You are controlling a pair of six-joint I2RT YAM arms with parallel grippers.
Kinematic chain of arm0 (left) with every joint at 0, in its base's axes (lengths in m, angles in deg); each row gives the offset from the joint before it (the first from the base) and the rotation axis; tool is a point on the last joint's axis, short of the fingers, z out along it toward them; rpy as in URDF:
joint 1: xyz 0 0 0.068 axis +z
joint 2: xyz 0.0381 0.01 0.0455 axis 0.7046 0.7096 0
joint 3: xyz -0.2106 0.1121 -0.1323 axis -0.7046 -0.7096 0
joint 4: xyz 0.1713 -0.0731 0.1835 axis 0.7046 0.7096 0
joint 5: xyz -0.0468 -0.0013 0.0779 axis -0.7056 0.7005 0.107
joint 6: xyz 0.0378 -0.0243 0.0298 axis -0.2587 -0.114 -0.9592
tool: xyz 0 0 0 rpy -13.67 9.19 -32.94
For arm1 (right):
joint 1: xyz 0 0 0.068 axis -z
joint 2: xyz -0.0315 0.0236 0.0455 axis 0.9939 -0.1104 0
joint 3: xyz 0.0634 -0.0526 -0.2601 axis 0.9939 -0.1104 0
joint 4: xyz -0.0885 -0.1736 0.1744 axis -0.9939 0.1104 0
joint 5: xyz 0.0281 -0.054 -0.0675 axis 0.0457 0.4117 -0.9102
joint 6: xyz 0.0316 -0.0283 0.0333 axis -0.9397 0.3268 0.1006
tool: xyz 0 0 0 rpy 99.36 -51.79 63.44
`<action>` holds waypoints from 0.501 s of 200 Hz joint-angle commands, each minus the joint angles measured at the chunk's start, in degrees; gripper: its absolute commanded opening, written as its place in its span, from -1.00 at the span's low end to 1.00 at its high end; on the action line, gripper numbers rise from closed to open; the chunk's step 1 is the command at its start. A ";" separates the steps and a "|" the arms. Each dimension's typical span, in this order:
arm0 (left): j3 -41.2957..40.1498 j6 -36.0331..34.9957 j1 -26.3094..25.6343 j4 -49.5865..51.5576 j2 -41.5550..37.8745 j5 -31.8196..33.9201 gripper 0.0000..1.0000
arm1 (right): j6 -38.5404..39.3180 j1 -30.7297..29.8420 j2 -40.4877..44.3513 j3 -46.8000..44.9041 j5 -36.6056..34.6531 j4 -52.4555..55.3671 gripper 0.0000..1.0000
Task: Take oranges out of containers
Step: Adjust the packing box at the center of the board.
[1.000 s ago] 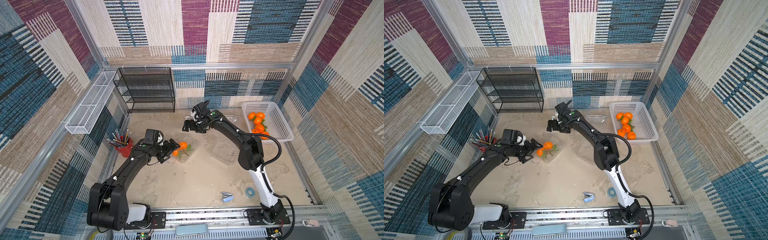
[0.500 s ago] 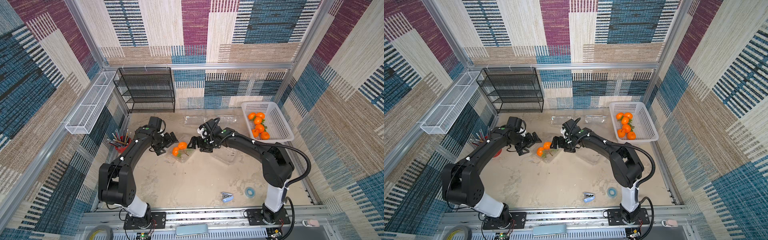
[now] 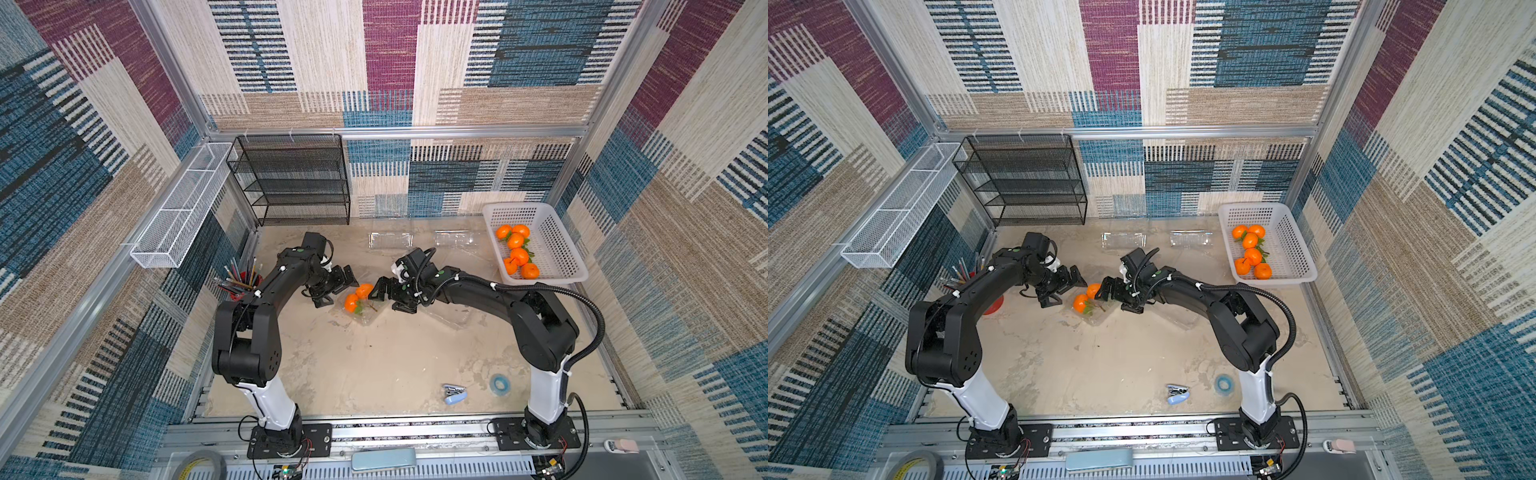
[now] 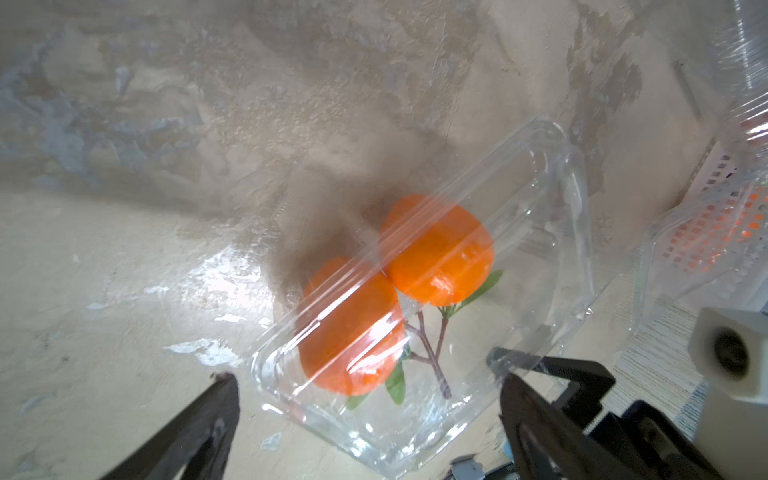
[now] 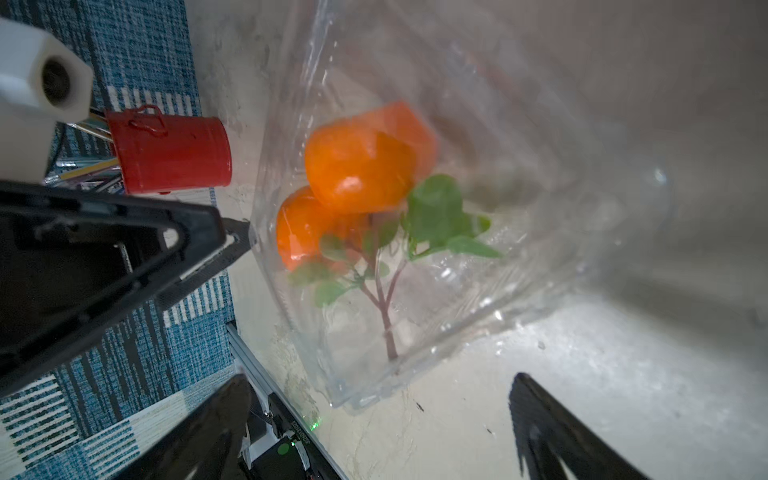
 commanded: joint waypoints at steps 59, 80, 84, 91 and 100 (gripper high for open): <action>-10.87 4.73 0.03 -11.23 -6.18 -8.73 0.98 | 3.41 0.05 -8.66 13.96 -1.48 3.83 0.97; -11.15 4.05 0.03 -9.06 -8.17 -8.34 0.98 | 1.41 0.08 -6.37 10.04 -0.11 0.77 0.97; -11.11 4.11 0.03 -8.61 -8.52 -8.17 0.98 | 1.18 0.10 -5.43 8.71 0.17 -0.23 0.97; -11.27 4.27 0.19 -8.38 -9.25 -7.95 0.98 | 1.24 0.11 -3.85 6.62 0.08 -1.38 0.97; -11.84 4.55 0.17 -9.02 -9.98 -8.16 0.98 | 1.91 0.11 -1.81 4.67 -0.35 -1.86 0.97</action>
